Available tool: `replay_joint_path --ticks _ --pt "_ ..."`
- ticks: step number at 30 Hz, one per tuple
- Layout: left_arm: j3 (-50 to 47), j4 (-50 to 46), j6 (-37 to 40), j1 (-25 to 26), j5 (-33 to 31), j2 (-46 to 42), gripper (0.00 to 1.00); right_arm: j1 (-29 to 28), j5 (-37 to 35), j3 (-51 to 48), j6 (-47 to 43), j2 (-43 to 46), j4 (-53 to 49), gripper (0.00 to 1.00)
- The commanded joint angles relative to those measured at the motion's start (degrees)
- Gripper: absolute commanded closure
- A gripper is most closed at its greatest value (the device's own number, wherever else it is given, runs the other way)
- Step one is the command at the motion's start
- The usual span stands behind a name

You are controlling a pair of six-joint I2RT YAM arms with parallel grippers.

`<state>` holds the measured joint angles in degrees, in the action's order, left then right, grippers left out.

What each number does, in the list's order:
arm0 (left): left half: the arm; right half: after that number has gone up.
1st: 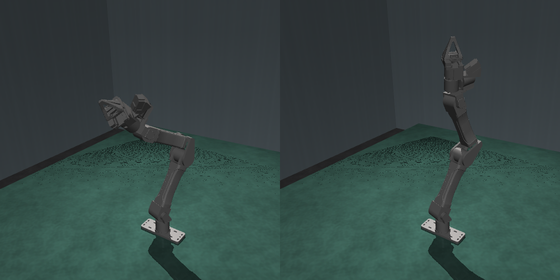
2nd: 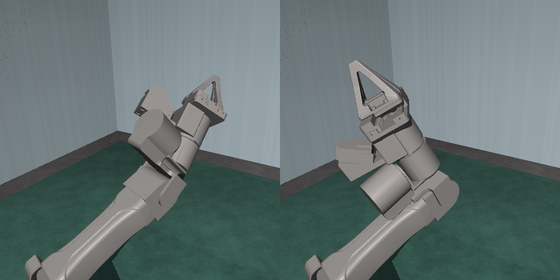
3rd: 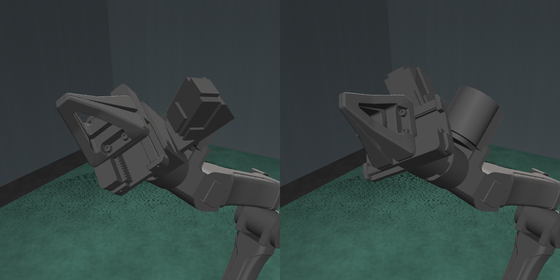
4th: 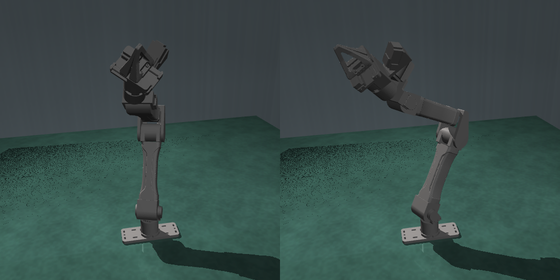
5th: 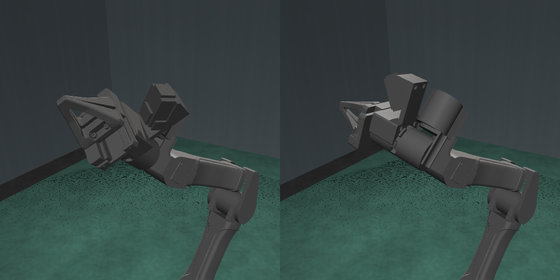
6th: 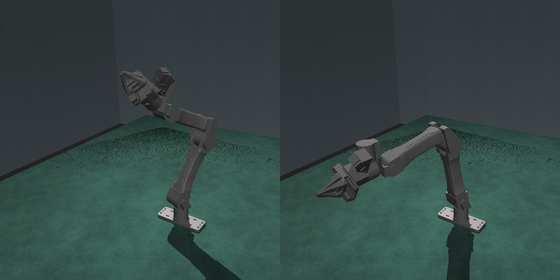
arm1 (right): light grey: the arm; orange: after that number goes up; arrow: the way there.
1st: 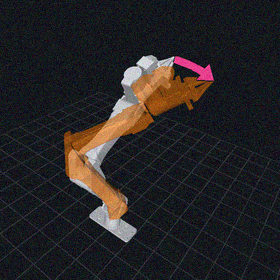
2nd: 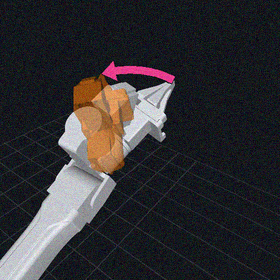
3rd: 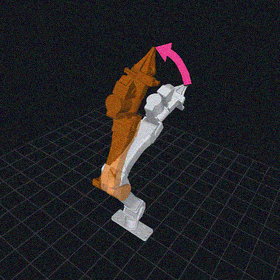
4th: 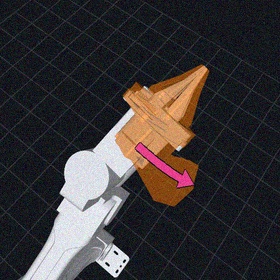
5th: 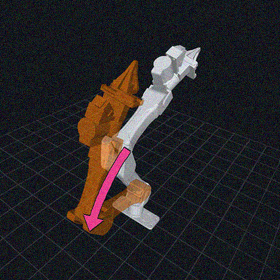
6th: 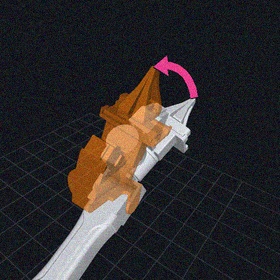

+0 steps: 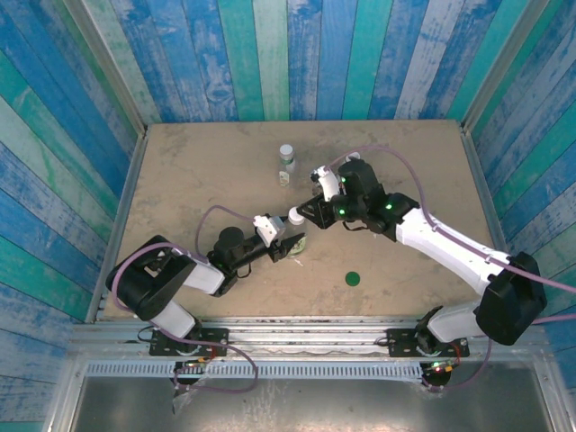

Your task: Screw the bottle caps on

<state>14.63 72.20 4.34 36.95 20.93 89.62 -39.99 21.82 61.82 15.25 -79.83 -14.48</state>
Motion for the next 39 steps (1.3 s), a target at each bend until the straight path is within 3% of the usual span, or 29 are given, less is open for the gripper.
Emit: replay_joint_path --ticks 1,12,18,24,34,39 --pt "-0.37 -3.72 -0.43 0.32 2.1 -0.53 0.44 -0.36 -3.67 -3.57 -0.17 -3.04 -10.46 0.78" --pt "-0.58 -3.52 -0.3 0.32 1.56 -0.45 0.44 -0.35 -7.91 -3.05 -1.01 -6.83 -12.93 0.79" --pt "-0.49 -3.73 -0.57 0.23 1.52 -0.5 0.44 -0.57 -5.1 -5.04 0.98 -2.67 -11.85 0.79" --pt "0.36 -6.02 -2.24 0.15 4.24 -1.85 0.44 -1.44 -4.99 2.67 0.53 -0.76 -12.37 0.75" --pt "3.85 -9.44 -6.25 -1.09 11.92 0.39 0.45 -6.51 -20.52 10.94 -6.56 -0.29 -15.93 0.44" --pt "4.35 -10.67 -6.27 -1.25 12.06 0.57 0.46 -8.71 -24.5 12.64 -8.36 -2.21 -18.36 0.37"
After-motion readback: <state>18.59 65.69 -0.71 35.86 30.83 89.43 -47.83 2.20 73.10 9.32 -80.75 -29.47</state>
